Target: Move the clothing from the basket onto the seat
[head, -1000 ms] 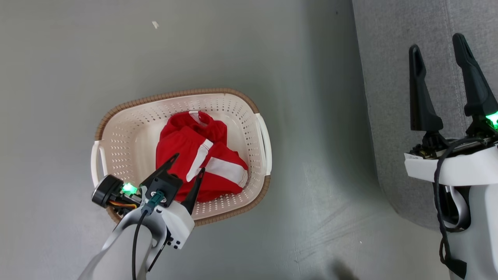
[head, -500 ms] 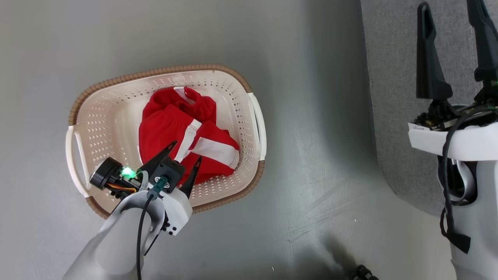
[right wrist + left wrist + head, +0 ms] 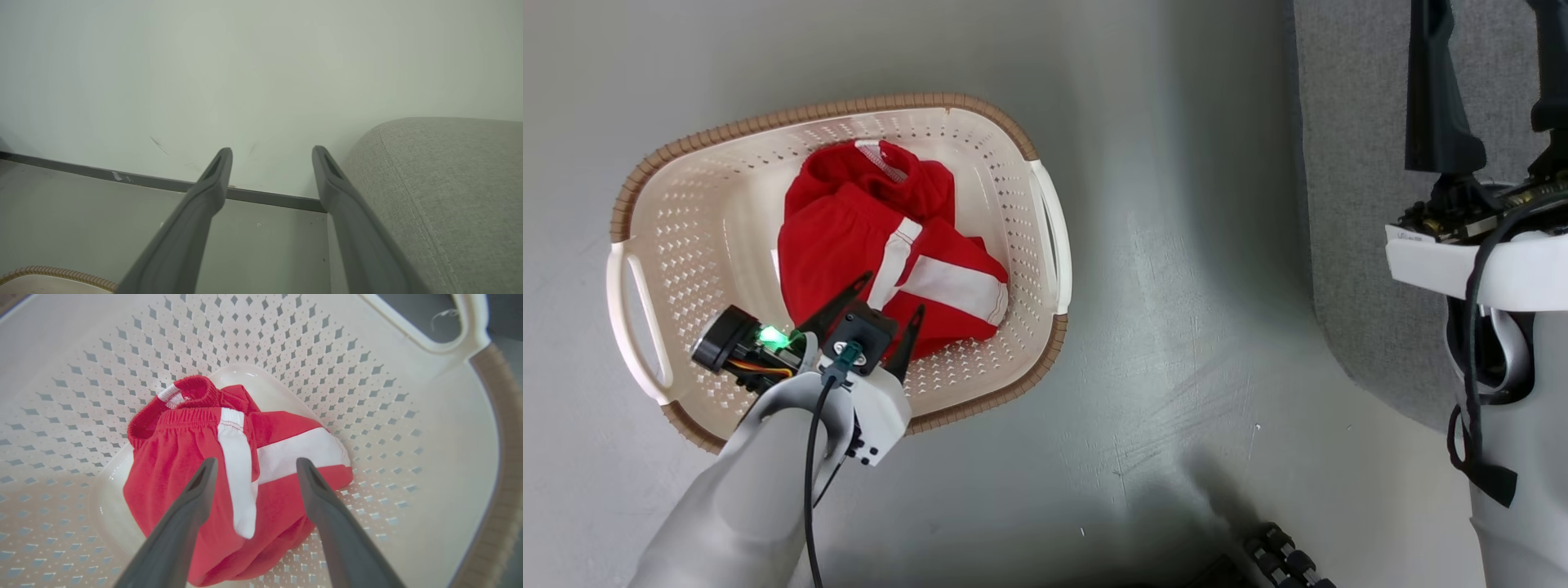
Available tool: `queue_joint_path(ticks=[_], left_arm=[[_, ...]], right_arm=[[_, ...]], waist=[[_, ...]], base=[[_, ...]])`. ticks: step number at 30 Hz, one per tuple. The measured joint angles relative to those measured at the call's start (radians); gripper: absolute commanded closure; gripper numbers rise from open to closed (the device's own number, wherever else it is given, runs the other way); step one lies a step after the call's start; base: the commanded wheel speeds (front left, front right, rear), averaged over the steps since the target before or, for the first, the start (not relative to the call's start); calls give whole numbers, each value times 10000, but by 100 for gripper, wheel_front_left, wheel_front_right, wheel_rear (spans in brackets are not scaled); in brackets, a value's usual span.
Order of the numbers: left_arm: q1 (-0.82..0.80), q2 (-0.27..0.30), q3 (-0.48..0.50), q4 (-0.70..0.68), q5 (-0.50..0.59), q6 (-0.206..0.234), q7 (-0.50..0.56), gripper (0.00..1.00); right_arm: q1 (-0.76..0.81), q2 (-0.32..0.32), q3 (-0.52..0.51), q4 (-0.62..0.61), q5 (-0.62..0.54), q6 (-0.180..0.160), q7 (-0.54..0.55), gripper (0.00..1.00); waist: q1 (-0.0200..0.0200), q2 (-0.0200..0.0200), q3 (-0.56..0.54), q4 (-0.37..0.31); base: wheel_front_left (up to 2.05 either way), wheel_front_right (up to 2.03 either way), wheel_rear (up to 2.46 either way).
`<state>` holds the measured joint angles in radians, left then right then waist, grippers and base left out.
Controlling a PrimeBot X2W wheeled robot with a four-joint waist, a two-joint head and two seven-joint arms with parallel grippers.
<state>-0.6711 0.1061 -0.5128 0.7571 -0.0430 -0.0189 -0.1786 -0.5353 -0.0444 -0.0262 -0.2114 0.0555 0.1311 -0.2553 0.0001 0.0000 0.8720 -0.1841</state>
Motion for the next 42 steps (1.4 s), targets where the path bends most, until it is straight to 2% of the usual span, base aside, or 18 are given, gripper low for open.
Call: queue_joint_path(ticks=[15,23,24,26,27,42], left_arm=[[-817,224,537,658,138,1053,-326,0],[-1064,167,631,1070,188,1174,-403,2],[-1074,146,635,1120,186,1177,-418,35],[-1122,125,639,1248,178,1177,-420,95],[-1159,90,639,1308,171,1177,-424,100],[-1430,-198,685,1011,-174,1053,-644,100]], right_arm=[[-550,-4,-13,48,176,0,0,0],[-829,-6,25,90,245,0,0,0],[-877,-6,25,94,255,0,0,0],[-903,-6,21,113,267,0,0,0],[-903,-6,13,151,278,0,0,0],[-1094,-10,-132,267,305,0,0,0]], waist=[[0,0,769,-178],[0,0,1034,-230],[0,0,1056,-236],[0,0,1092,-251],[0,0,1097,-254],[0,0,926,-121]], base=[[0,0,0],[0,0,0],[0,0,0],[0,0,0],[0,0,0],[0,0,0]])
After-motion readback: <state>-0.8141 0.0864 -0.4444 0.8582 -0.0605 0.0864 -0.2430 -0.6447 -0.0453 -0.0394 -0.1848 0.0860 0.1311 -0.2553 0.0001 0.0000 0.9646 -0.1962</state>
